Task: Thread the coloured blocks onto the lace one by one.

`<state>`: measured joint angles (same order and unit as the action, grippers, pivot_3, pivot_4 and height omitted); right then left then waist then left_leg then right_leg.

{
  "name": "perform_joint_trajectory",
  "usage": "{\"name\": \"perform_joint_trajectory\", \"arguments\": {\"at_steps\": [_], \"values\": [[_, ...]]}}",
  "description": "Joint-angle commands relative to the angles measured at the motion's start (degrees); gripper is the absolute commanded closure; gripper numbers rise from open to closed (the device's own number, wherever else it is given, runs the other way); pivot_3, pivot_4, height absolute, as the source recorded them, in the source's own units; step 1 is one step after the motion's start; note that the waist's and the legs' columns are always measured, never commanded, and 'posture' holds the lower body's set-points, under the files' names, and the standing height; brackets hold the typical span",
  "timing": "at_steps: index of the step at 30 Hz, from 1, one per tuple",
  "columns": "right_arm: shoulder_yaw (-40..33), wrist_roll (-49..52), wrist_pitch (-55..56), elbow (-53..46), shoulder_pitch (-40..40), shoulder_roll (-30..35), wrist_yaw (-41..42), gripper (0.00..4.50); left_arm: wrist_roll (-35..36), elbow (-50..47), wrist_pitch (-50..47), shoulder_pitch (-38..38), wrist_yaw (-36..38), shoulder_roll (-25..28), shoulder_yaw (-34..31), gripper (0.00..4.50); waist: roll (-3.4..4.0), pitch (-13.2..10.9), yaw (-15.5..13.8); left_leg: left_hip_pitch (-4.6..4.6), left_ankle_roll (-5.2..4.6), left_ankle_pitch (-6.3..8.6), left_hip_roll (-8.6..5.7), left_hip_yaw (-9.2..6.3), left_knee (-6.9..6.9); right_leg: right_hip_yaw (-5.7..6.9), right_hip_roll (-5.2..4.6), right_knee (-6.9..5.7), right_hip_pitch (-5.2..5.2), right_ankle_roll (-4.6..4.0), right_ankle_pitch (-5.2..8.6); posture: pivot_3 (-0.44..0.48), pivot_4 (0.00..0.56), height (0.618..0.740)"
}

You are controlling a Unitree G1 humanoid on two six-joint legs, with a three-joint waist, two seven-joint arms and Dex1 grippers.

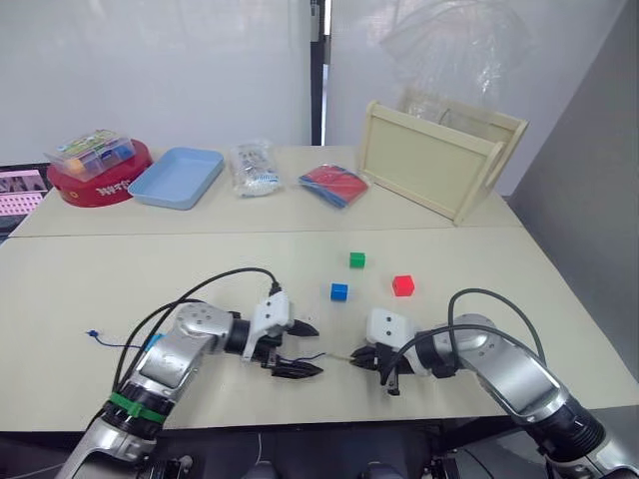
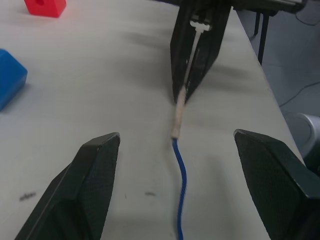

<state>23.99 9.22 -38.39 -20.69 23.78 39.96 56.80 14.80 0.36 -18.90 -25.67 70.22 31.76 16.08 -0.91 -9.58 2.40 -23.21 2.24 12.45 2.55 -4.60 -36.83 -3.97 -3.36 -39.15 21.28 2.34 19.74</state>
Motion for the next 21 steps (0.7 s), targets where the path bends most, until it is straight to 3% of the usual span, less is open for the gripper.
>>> {"name": "perform_joint_trajectory", "arguments": {"at_steps": [1, 10, 11, 21], "values": [[0.0, -0.2, -0.7, -1.9, 0.6, -0.2, -0.4, 4.5, -1.6, 2.5, 3.2, -0.5, -0.9, -2.0, 1.3, 0.67, 0.0, 0.0, 0.0, 0.0, 0.0, 0.0, 0.0, 0.0, 0.0, 0.0, 0.0, 0.01, 0.0, 0.0, 0.0, 0.0, 0.15, 0.74], [-0.8, 0.1, -1.9, -2.9, 0.3, 0.0, -1.2, 4.5, -2.5, 5.8, 4.8, -0.9, -0.5, -4.6, 2.3, 0.67, 0.0, 0.0, -0.2, -0.02, 0.0, 0.0, -0.02, 0.0, -0.01, 0.01, -0.02, 0.02, -0.01, 0.0, 0.0, 0.0, 0.15, 0.74], [-0.8, 0.1, -2.0, -3.1, 0.2, 0.0, -1.3, 4.5, -2.5, 6.0, 4.8, -1.0, -0.6, -4.8, 2.3, 1.21, 0.0, 0.0, -0.2, -0.02, 0.0, 0.0, -0.02, 0.0, -0.01, 0.01, -0.02, 0.02, -0.01, 0.0, 0.0, 0.0, 0.15, 0.74], [-1.1, 0.4, -2.6, -3.7, -0.3, 0.5, -1.8, 4.5, -2.6, 6.1, 4.1, -0.7, -0.7, -5.0, 2.1, 4.45, 0.0, 0.0, -0.2, -0.02, 0.0, 0.0, -0.03, 0.0, -0.02, 0.01, -0.03, 0.03, -0.02, 0.0, 0.0, 0.0, 0.15, 0.74]]}}
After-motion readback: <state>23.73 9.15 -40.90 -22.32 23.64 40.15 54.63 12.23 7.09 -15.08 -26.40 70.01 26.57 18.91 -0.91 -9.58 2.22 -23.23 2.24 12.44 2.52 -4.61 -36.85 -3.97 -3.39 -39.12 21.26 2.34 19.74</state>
